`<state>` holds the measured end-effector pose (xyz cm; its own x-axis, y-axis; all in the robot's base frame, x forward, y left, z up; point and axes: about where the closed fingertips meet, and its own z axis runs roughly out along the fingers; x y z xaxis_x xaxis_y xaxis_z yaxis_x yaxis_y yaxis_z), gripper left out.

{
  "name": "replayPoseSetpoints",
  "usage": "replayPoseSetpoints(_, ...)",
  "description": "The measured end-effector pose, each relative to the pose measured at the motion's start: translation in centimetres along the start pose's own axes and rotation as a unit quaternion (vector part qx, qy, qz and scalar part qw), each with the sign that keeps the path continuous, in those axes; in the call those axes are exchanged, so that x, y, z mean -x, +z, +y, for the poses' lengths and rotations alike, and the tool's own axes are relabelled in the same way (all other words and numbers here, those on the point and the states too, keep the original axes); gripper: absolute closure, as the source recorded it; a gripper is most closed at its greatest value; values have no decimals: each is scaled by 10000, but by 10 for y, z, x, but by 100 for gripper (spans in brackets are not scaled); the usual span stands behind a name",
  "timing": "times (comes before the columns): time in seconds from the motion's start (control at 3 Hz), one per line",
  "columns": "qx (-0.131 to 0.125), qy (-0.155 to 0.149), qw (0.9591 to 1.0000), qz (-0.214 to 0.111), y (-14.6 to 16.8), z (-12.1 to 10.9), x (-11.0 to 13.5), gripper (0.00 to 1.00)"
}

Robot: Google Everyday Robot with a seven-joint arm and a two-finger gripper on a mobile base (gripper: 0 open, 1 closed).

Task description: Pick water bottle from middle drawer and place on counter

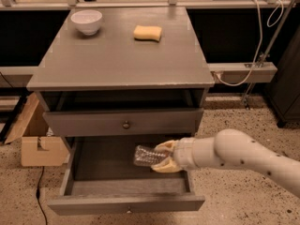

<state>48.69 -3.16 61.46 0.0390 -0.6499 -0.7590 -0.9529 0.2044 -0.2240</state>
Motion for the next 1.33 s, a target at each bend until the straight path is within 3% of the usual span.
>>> replayPoseSetpoints(0.33,-251,-136,9996,-47,-74,-14,11,100)
replayPoseSetpoints(0.67,-215,-111,9997,-41,-79,-10,7,100)
replayPoseSetpoints(1.0,-237,-257,9994,2,-88,-16,23,100)
replayPoseSetpoints(1.33,-413,-840,9956,73,-117,-34,85,100)
